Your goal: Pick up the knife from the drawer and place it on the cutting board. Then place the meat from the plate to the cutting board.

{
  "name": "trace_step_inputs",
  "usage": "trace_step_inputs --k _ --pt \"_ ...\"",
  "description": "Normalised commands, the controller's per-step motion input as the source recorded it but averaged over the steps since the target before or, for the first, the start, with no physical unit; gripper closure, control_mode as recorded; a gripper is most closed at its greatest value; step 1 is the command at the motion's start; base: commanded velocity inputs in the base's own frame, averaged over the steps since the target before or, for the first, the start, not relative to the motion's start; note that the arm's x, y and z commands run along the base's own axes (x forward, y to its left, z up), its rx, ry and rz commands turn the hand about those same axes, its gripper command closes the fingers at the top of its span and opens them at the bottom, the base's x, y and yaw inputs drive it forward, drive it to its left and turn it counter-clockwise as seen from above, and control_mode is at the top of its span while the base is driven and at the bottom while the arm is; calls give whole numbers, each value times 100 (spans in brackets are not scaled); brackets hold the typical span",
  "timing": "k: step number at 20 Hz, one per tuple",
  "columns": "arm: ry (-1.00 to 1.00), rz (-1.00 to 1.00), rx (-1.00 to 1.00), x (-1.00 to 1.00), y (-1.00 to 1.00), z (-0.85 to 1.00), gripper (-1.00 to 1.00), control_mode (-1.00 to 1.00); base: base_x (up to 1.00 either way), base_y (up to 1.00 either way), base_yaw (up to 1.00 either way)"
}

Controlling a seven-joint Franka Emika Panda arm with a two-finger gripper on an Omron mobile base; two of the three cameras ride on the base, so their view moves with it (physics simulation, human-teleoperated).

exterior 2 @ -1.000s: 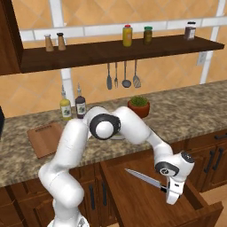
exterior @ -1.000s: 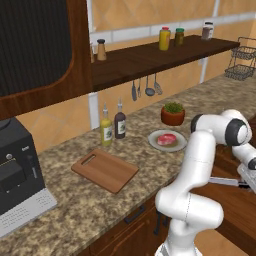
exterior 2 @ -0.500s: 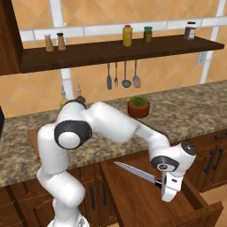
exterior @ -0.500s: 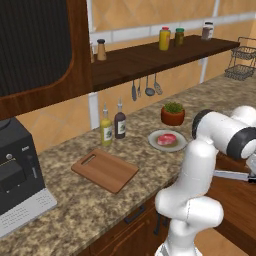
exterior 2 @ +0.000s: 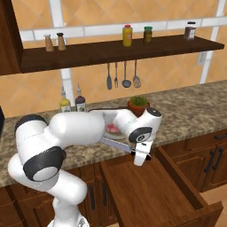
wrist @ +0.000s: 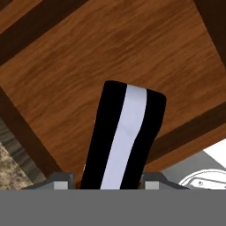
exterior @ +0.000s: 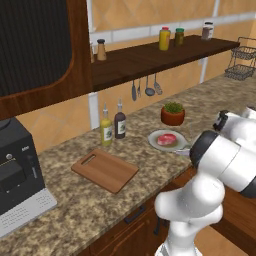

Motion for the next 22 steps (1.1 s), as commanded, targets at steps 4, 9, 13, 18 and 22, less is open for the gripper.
trace_step_inputs --k 4,9,13,18,22 --pt "19 0 -12 100 100 -2 100 -100 0 0 0" --pt "7 0 -12 73 100 5 100 -100 0 0 0" --pt "4 -2 -7 26 100 7 100 -100 0 0 0" --pt "1 -1 -1 1 100 0 100 -100 0 0 0" --pt "7 0 0 7 100 0 100 -100 0 0 0"
